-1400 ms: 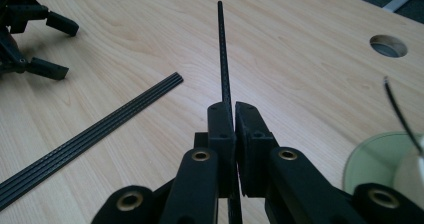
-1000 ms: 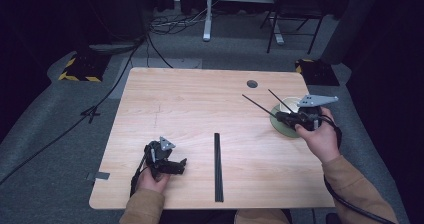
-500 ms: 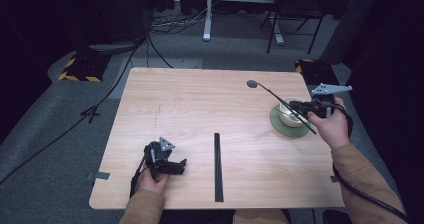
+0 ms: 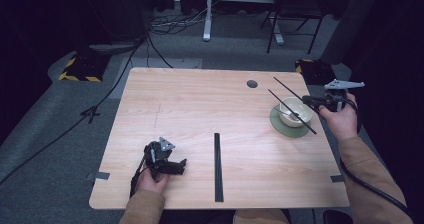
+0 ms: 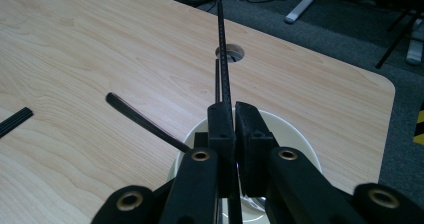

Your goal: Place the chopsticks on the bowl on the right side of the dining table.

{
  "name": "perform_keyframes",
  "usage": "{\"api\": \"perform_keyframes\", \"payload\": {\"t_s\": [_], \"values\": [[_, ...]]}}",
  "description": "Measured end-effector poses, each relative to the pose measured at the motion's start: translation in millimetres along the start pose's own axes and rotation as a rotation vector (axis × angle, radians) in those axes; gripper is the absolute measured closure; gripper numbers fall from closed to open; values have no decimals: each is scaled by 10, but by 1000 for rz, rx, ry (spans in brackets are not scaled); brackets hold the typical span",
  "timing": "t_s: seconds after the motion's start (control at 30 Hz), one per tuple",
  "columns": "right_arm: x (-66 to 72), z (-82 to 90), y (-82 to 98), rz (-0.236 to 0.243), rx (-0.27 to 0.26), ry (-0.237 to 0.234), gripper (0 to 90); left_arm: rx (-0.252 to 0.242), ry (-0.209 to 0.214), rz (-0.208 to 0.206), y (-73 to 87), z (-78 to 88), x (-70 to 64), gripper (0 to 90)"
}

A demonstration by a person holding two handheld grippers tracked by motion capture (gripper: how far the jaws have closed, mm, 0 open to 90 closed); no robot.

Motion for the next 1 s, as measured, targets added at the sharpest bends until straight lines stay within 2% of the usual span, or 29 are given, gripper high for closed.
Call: {"api": "perform_keyframes", "payload": {"t_s": [0.27,0.4,0.7,0.77,1.0], "values": [[-133,-162,83,-35,28,0,862,0,0,0,0,0,0,4],[-182,-254,131,-37,50,5,861,0,0,0,0,0,0,4],[-199,-443,275,-79,78,-15,861,0,0,0,0,0,0,4],[-207,-468,309,-68,86,-16,861,0,0,0,0,0,0,4],[-193,-494,380,-76,90,-31,861,0,0,0,0,0,0,4]]}}
Point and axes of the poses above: each handheld gripper's, and its own axes: z roughly backward along the jaws, y roughly out of its underside, x roughly to its left, the point moved 3 cm from there along -z, roughly forward along the jaws, and after that the axes turned 7 degrees about x, right-handed, at the moved point
